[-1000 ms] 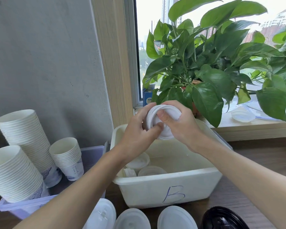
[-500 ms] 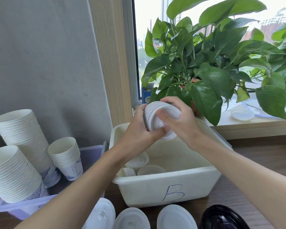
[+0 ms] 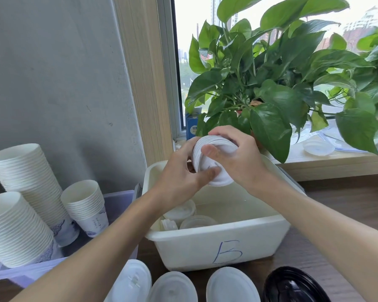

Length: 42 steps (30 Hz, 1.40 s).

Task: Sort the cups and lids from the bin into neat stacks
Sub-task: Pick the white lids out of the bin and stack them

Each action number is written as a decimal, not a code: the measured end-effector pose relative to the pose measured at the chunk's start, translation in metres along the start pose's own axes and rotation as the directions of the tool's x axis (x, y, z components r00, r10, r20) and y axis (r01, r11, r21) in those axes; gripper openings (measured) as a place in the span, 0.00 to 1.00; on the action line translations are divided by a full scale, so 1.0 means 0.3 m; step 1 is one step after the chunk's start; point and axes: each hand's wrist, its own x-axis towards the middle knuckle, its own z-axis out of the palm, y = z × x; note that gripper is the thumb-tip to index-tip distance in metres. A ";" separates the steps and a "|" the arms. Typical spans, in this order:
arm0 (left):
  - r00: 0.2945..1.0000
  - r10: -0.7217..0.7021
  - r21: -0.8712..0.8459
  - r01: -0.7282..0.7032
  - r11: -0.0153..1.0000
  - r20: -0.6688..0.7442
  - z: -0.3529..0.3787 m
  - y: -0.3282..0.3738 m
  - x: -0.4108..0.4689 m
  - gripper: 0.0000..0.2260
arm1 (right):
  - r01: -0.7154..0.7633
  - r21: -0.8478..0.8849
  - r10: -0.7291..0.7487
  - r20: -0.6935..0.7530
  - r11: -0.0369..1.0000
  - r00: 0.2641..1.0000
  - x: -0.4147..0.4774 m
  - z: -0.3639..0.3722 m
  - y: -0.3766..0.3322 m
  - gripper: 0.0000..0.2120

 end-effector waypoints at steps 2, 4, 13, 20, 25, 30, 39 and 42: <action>1.000 0.012 -0.004 -0.012 1.000 0.001 0.000 -0.001 0.001 0.20 | 0.009 -0.008 -0.009 -0.013 1.000 1.000 0.002 0.004 -0.001 0.21; 1.000 0.011 -0.016 -0.011 1.000 -0.008 0.004 0.004 0.001 0.24 | 0.015 0.028 -0.014 -0.044 0.999 0.999 0.004 0.009 -0.007 0.20; 0.996 -0.068 -0.028 0.067 0.997 -0.056 0.003 -0.002 0.007 0.28 | -0.056 0.061 0.055 0.010 0.997 0.998 0.006 -0.008 0.015 0.20; 0.990 -0.133 -0.098 0.128 0.987 -0.039 0.008 0.003 0.003 0.25 | -0.009 0.057 0.012 -0.048 0.998 0.999 0.015 0.001 0.019 0.10; 0.997 -0.045 -0.084 0.040 0.996 -0.058 -0.002 0.010 0.003 0.21 | 0.030 0.027 -0.029 -0.023 0.999 0.999 0.008 0.008 0.008 0.10; 0.999 -0.034 -0.084 0.030 0.996 -0.040 -0.009 0.013 0.001 0.17 | 0.052 -0.014 -0.052 -0.018 0.999 0.998 0.008 0.011 0.006 0.13; 0.994 -0.104 -0.023 0.105 0.994 0.030 -0.005 -0.005 0.004 0.26 | -0.001 -0.031 0.006 0.137 1.000 0.991 -0.006 -0.031 0.005 0.15; 0.990 -0.143 -0.036 0.143 0.989 -0.001 0.002 -0.006 0.007 0.30 | -0.001 -0.011 0.002 0.040 1.000 0.999 0.011 -0.015 0.012 0.12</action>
